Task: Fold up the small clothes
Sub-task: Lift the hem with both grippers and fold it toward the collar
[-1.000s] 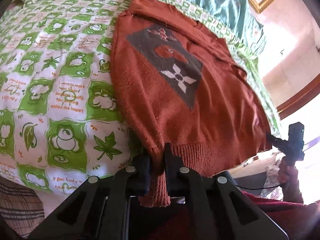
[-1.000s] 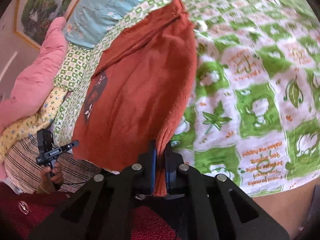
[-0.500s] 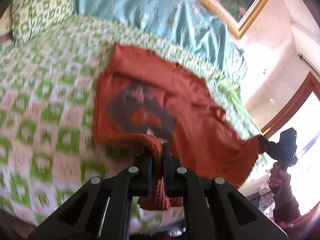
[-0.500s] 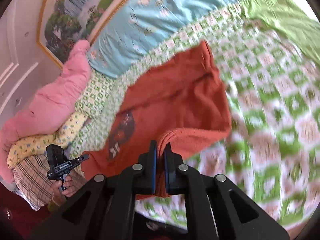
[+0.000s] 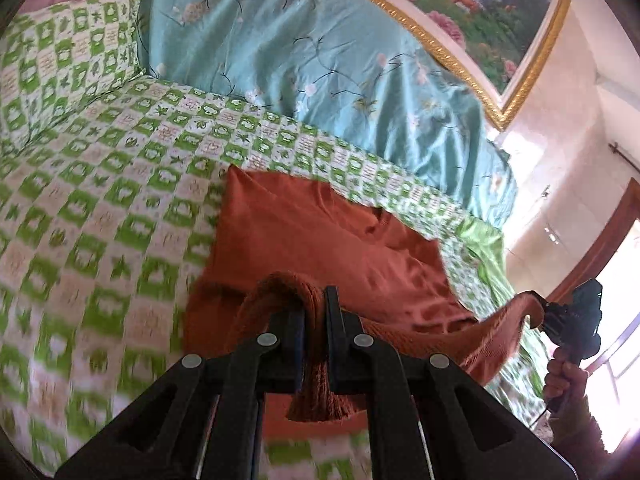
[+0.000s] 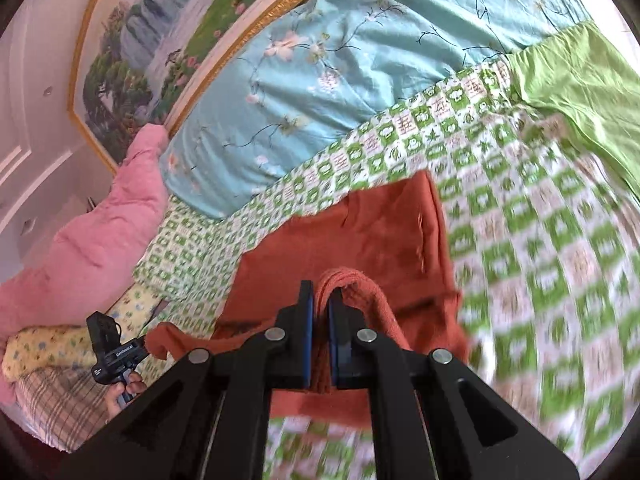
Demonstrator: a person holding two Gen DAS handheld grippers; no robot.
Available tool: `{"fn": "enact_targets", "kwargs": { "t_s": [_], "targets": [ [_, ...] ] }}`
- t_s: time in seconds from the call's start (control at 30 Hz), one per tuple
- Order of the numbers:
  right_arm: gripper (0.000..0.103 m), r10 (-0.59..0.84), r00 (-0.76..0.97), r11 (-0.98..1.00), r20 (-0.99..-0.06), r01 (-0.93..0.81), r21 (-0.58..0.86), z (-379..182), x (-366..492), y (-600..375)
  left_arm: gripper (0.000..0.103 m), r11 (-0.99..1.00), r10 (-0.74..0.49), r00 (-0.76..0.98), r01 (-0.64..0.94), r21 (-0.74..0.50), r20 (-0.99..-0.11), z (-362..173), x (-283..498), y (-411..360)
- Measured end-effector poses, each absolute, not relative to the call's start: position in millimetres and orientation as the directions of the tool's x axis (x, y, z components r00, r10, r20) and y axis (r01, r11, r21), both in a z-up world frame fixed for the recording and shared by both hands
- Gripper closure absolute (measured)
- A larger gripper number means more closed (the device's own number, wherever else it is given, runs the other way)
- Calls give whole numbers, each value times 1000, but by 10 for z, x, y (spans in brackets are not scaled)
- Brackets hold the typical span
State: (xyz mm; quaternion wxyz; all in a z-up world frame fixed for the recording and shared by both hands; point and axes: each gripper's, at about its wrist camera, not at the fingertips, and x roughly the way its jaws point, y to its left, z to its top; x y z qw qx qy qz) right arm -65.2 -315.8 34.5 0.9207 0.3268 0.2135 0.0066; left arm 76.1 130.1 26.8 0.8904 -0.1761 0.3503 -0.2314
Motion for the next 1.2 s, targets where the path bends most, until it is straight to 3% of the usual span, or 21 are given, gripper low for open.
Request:
{"fn": "enact_targets", "kwargs": {
  "t_s": [0.53, 0.67, 0.83, 0.97, 1.1, 1.2],
  "targets": [
    [96, 90, 831, 780, -549, 283, 557, -150, 834, -3901, 97, 878, -449, 623, 175, -444, -641, -254, 2406, 1069],
    [95, 87, 795, 782, -601, 319, 535, -347, 992, -3919, 96, 885, -435, 599, 147, -441, -673, -466, 2528, 1076],
    [94, 92, 797, 756, -596, 334, 563, -395, 951, -3972, 89, 890, -430, 597, 152, -431, -677, -488, 2485, 1088],
    [86, 86, 797, 760, -597, 335, 557, -218, 852, -3924, 75, 893, -437, 597, 197, -405, -673, -276, 2208, 1062],
    [63, 31, 826, 823, -564, 299, 483, 118, 662, -3711, 66, 841, -539, 563, 315, -440, -626, -28, 1849, 886],
    [62, 147, 832, 848, -535, 172, 501, 273, 675, -3432, 59, 772, -634, 450, 421, -477, -629, -10, 1777, 517]
  ]
}}
